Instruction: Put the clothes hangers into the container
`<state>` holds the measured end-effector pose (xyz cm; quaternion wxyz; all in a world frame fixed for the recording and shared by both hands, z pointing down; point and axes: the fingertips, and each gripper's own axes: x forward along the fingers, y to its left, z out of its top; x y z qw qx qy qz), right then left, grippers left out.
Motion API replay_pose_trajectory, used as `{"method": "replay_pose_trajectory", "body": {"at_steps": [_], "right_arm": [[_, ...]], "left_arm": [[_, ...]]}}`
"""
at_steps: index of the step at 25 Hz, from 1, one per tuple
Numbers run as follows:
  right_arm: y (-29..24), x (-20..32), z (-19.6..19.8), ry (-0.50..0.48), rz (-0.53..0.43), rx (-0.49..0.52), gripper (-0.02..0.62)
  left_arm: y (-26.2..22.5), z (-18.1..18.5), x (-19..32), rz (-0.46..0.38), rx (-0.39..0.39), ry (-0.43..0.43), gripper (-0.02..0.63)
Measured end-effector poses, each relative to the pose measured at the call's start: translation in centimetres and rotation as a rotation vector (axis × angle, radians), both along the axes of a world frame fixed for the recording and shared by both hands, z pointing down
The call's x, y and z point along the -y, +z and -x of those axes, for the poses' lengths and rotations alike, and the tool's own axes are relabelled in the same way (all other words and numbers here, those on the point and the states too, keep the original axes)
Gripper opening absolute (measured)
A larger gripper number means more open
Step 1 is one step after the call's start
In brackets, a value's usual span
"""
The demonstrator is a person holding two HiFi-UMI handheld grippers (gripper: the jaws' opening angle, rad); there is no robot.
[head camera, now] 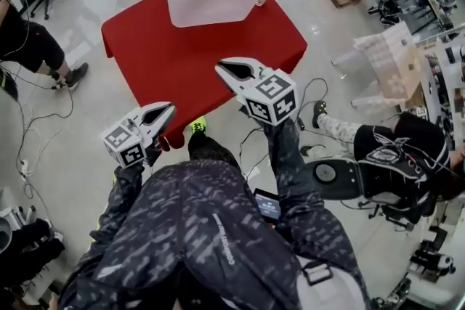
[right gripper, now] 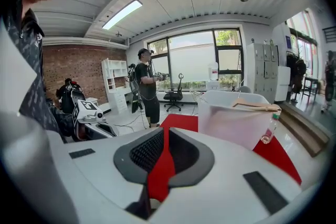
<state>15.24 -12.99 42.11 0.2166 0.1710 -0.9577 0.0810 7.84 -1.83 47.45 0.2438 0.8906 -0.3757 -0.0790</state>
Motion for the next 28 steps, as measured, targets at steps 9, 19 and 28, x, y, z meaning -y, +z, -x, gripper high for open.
{"method": "replay_pose_trajectory", "body": {"at_steps": [9,19,28], "right_arm": [[2.7,-13.8,-0.6,0.048,0.079,-0.004,0.037],[3.4,-18.5,-0.8,0.076,0.087,0.050,0.037],[2.5,-18.9,-2.0,0.081,0.072,0.088,0.023]], "left_arm": [[-0.6,-3.8,-8.4,0.003,-0.029,0.100,0.012],[-0.7,-5.9,-11.0,-0.002,-0.037,0.116,0.012],[-2.4,-7.8,-10.0,-0.032,-0.004,0.136,0.012]]}}
